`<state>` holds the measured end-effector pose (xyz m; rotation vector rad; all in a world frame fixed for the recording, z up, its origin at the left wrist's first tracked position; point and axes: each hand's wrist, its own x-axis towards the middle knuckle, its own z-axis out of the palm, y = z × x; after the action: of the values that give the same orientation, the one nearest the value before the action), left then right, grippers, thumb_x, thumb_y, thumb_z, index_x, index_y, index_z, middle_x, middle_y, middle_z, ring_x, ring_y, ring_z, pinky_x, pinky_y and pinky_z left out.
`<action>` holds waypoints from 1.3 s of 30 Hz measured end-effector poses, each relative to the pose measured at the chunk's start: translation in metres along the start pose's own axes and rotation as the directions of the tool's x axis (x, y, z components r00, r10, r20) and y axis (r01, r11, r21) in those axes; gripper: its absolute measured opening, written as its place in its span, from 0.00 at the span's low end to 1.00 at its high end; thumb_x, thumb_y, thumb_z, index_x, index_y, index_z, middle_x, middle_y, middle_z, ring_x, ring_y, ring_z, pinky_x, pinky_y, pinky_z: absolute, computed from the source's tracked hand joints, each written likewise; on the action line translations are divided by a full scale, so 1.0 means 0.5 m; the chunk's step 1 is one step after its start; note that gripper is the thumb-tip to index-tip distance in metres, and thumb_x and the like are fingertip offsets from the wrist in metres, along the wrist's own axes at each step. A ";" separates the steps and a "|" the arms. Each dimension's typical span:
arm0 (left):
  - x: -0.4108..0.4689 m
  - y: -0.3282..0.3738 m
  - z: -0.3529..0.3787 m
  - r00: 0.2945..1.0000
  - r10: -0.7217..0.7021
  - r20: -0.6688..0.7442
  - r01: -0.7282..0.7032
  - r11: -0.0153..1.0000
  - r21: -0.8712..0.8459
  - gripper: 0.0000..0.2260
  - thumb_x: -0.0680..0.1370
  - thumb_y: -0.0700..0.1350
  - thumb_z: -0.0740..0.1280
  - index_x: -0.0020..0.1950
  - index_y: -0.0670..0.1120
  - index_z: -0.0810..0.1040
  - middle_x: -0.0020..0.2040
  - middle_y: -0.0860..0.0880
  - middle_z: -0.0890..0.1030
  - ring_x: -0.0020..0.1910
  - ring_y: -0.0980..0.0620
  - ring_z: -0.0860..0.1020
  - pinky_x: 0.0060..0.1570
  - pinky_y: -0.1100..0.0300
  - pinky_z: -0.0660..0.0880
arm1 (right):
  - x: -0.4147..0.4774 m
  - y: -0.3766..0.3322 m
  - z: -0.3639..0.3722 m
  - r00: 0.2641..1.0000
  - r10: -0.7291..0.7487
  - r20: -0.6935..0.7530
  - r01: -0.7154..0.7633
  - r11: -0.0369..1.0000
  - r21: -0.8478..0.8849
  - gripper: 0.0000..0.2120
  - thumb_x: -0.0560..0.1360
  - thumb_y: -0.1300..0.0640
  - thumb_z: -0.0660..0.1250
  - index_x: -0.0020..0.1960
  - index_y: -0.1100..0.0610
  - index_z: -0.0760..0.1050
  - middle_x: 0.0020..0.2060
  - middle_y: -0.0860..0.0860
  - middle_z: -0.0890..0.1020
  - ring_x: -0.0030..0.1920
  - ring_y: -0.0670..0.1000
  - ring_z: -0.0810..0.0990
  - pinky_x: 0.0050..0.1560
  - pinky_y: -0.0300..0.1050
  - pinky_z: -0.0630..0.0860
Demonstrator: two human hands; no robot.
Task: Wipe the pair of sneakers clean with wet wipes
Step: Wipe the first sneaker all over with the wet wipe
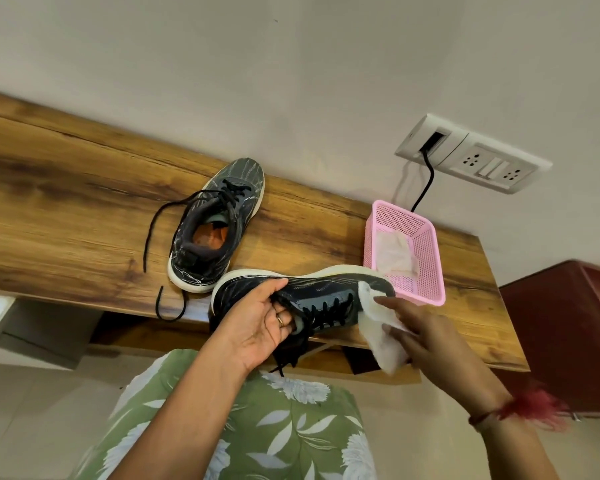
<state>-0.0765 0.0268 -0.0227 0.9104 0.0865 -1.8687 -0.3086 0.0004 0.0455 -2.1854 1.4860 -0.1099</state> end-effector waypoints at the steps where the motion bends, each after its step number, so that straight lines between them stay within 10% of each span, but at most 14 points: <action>1: 0.000 0.000 0.001 1.000 -0.002 -0.001 0.002 1.000 0.002 0.12 0.79 0.44 0.62 0.59 0.40 0.77 0.43 0.44 0.84 0.40 0.51 0.79 0.49 0.58 0.74 | -0.002 0.000 -0.002 0.999 0.034 -0.020 -0.035 0.999 -0.040 0.16 0.76 0.57 0.65 0.60 0.41 0.70 0.46 0.42 0.76 0.41 0.40 0.77 0.35 0.33 0.77; 8: 0.000 -0.001 0.000 1.000 -0.002 0.004 0.002 1.000 -0.012 0.11 0.78 0.44 0.62 0.57 0.40 0.77 0.40 0.44 0.84 0.38 0.51 0.77 0.49 0.58 0.73 | -0.009 -0.025 -0.029 0.948 0.254 -0.193 -0.161 0.902 0.400 0.06 0.74 0.55 0.67 0.51 0.52 0.75 0.37 0.52 0.80 0.30 0.45 0.79 0.25 0.35 0.72; 13: 0.001 -0.003 -0.001 1.000 0.001 0.002 -0.001 1.000 0.005 0.08 0.79 0.44 0.62 0.52 0.41 0.77 0.34 0.47 0.83 0.28 0.55 0.72 0.45 0.60 0.71 | -0.014 -0.008 -0.012 0.930 0.335 -0.151 -0.290 0.921 0.258 0.03 0.78 0.56 0.62 0.48 0.50 0.75 0.43 0.50 0.78 0.38 0.51 0.77 0.30 0.40 0.70; 18: 0.007 -0.003 -0.007 1.000 0.002 -0.013 -0.002 1.000 0.022 0.07 0.78 0.44 0.63 0.51 0.42 0.77 0.35 0.47 0.81 0.31 0.54 0.66 0.41 0.60 0.68 | -0.026 -0.012 -0.016 0.912 0.410 0.014 -0.263 0.556 0.788 0.09 0.78 0.60 0.61 0.48 0.54 0.80 0.41 0.56 0.80 0.35 0.51 0.76 0.37 0.46 0.73; 22: 0.010 -0.005 -0.012 1.000 0.003 -0.010 -0.003 1.000 0.013 0.09 0.77 0.44 0.64 0.53 0.41 0.77 0.37 0.46 0.82 0.32 0.53 0.67 0.43 0.59 0.70 | -0.036 -0.007 -0.019 0.952 0.258 0.166 -0.254 0.362 0.897 0.17 0.76 0.63 0.58 0.63 0.54 0.74 0.55 0.51 0.82 0.53 0.54 0.81 0.47 0.45 0.79; 33: 0.010 -0.004 -0.007 1.000 0.001 -0.024 -0.001 1.000 0.012 0.08 0.77 0.44 0.64 0.52 0.41 0.78 0.40 0.45 0.81 0.35 0.52 0.68 0.44 0.59 0.69 | -0.020 0.016 0.024 0.800 0.488 -0.348 -0.180 0.749 0.637 0.02 0.70 0.58 0.72 0.43 0.52 0.81 0.47 0.53 0.80 0.48 0.53 0.78 0.42 0.43 0.74; 39: 0.002 -0.003 0.000 1.000 0.006 -0.025 -0.006 1.000 0.019 0.07 0.78 0.44 0.63 0.50 0.42 0.77 0.35 0.47 0.81 0.30 0.54 0.68 0.42 0.60 0.70 | 0.013 0.038 0.033 0.744 0.372 -0.556 0.034 0.809 0.587 0.18 0.73 0.45 0.66 0.50 0.61 0.73 0.50 0.56 0.76 0.49 0.47 0.77 0.37 0.33 0.76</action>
<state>-0.0777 0.0265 -0.0238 0.9466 0.0818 -1.8554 -0.3168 -0.0049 0.0216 -1.5417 1.7034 -1.2098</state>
